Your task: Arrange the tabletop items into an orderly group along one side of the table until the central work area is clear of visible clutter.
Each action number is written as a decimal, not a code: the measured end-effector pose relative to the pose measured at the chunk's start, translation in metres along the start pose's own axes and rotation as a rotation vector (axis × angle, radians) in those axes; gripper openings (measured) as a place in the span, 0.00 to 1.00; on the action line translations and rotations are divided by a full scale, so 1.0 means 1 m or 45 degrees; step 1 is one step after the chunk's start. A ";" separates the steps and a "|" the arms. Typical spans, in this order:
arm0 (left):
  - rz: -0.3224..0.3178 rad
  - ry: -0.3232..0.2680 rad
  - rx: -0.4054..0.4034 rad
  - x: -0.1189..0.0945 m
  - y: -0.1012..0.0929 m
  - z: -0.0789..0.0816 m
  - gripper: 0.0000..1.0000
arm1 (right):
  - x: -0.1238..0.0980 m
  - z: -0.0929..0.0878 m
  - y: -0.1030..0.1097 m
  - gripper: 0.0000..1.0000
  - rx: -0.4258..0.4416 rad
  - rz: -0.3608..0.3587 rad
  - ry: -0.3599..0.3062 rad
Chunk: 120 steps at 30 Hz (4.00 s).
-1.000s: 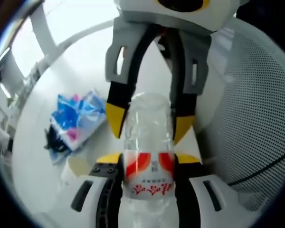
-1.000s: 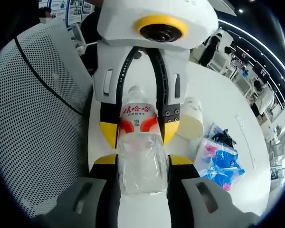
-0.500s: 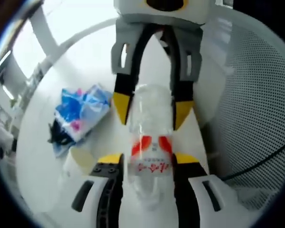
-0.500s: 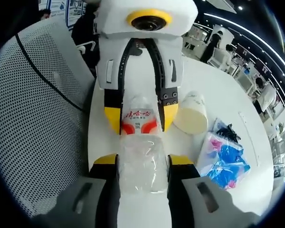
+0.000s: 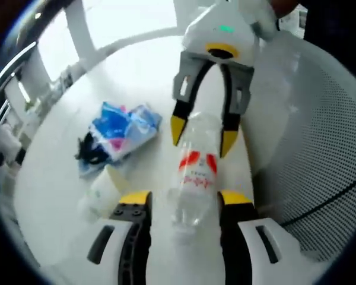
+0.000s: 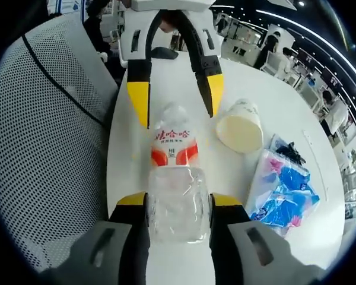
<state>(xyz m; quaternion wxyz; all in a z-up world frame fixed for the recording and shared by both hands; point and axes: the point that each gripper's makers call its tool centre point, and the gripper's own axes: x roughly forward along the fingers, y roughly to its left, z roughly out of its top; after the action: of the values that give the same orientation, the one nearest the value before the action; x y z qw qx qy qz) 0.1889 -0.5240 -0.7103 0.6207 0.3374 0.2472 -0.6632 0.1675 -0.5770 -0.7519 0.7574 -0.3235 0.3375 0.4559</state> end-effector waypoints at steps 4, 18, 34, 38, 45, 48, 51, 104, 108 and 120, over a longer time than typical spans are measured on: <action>0.041 -0.107 -0.116 -0.010 0.002 0.009 0.49 | 0.002 -0.004 0.001 0.37 0.014 0.023 0.020; 0.206 -0.246 -0.354 -0.047 0.011 0.001 0.61 | 0.007 -0.015 0.005 0.41 -0.024 0.065 0.101; 0.287 -0.297 -0.476 -0.063 0.010 -0.008 0.76 | 0.015 0.011 0.007 0.49 -0.072 0.071 0.060; 0.295 -0.304 -0.497 -0.065 0.009 -0.010 0.78 | 0.021 0.018 0.005 0.49 -0.055 0.079 0.057; 0.295 -0.319 -0.555 -0.065 0.009 -0.012 0.87 | 0.031 0.027 0.008 0.48 -0.020 0.107 0.050; 0.295 -0.325 -0.574 -0.064 0.009 -0.011 0.89 | 0.035 0.026 0.008 0.48 -0.007 0.110 0.062; 0.296 -0.342 -0.604 -0.064 0.009 -0.010 0.92 | 0.037 0.025 0.006 0.46 0.013 0.110 0.067; 0.355 -0.383 -1.130 -0.054 0.020 -0.029 0.76 | 0.005 0.072 -0.018 0.34 0.246 -0.043 -0.197; 0.349 -0.405 -1.156 -0.055 0.021 -0.026 0.75 | 0.004 0.078 -0.020 0.34 0.233 -0.052 -0.213; 0.298 -0.478 -1.271 -0.058 0.024 -0.011 0.69 | 0.002 0.089 -0.021 0.33 0.216 -0.065 -0.247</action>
<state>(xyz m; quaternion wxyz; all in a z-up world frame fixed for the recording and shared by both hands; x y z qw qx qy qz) 0.2142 -0.4804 -0.6721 0.8085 -0.0970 0.3776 -0.4407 0.2064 -0.5131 -0.7000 0.8223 -0.2211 0.2919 0.4355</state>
